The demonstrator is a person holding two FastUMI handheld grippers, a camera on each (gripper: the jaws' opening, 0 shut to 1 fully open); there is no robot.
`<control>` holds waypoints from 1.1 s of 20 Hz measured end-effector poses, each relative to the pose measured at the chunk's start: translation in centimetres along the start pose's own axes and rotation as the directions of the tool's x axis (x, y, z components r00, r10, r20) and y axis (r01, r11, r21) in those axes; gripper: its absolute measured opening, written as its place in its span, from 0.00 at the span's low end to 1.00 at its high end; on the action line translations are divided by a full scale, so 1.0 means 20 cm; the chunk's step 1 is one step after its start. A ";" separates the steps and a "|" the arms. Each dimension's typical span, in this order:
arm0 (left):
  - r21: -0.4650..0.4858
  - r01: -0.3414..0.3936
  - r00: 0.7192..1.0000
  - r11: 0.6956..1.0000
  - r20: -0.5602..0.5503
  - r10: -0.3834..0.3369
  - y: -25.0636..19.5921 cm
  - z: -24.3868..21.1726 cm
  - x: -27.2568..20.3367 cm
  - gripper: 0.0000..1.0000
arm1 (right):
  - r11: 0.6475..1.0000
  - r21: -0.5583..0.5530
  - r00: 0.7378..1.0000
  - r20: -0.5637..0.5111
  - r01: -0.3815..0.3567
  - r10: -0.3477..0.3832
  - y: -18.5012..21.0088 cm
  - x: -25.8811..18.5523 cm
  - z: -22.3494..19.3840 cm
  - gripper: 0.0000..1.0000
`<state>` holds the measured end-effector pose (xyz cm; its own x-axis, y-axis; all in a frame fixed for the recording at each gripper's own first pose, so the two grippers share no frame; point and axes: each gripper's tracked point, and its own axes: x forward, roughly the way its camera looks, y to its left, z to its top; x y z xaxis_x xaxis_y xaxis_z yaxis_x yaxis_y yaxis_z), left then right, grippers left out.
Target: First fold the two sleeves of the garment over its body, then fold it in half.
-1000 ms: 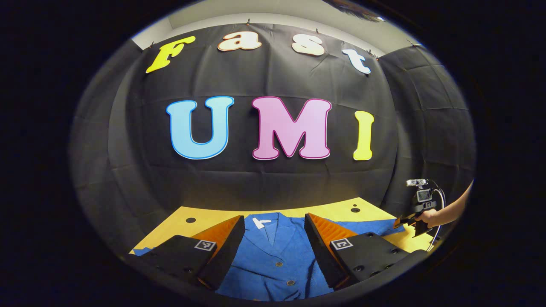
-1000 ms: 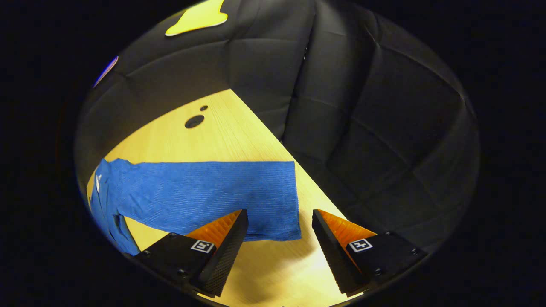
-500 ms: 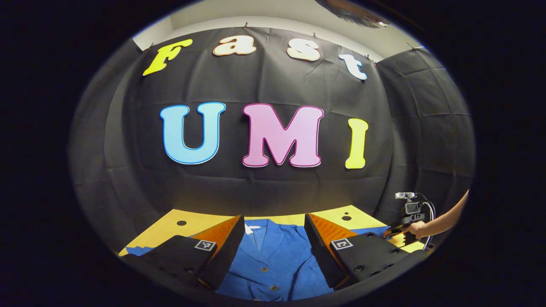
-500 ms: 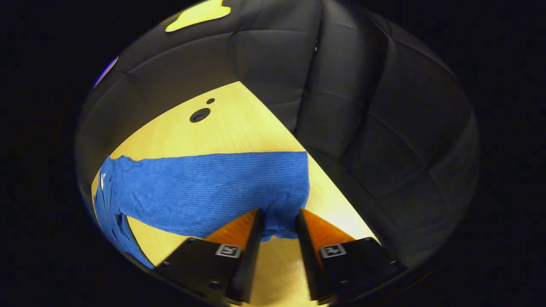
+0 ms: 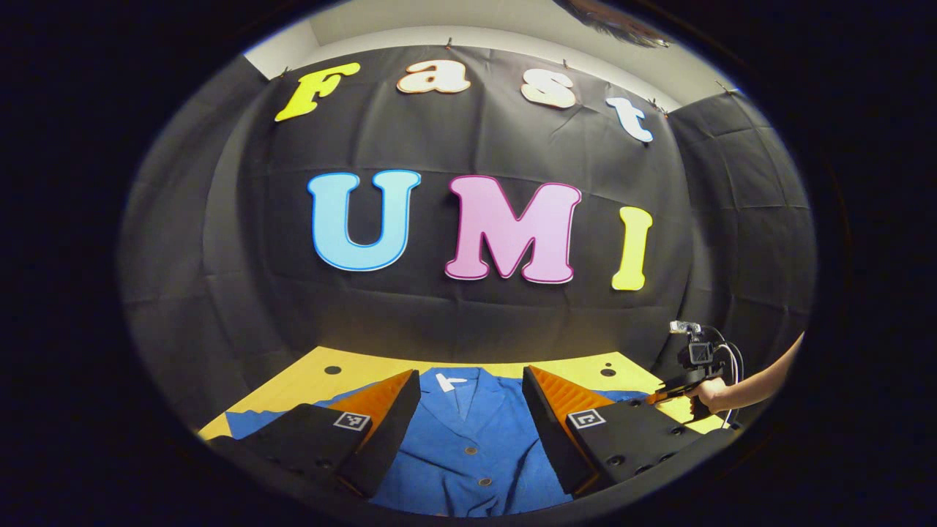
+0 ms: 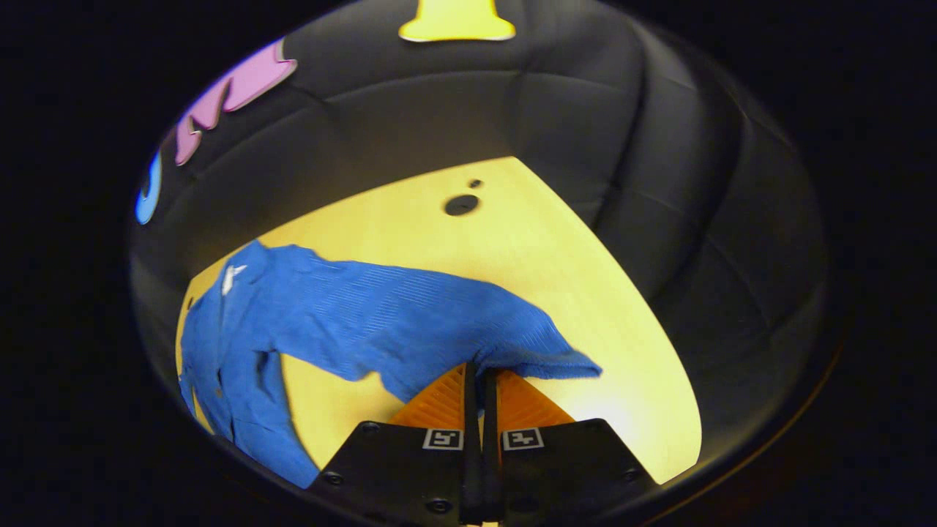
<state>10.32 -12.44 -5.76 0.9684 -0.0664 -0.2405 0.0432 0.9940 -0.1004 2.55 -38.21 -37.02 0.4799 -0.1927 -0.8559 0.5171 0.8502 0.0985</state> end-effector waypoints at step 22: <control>-0.119 -0.345 0.938 0.931 -0.056 0.341 1.04 -0.25 -0.45 0.80 | 0.723 -0.225 0.755 -0.127 -0.653 0.643 2.64 -0.31 -0.22 0.04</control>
<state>1.25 8.40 -10.57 0.9096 0.2718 -0.3141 -0.3236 0.9379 -0.1254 23.86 10.06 -28.80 0.6049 0.4635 -0.6475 -0.0993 0.8507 0.5162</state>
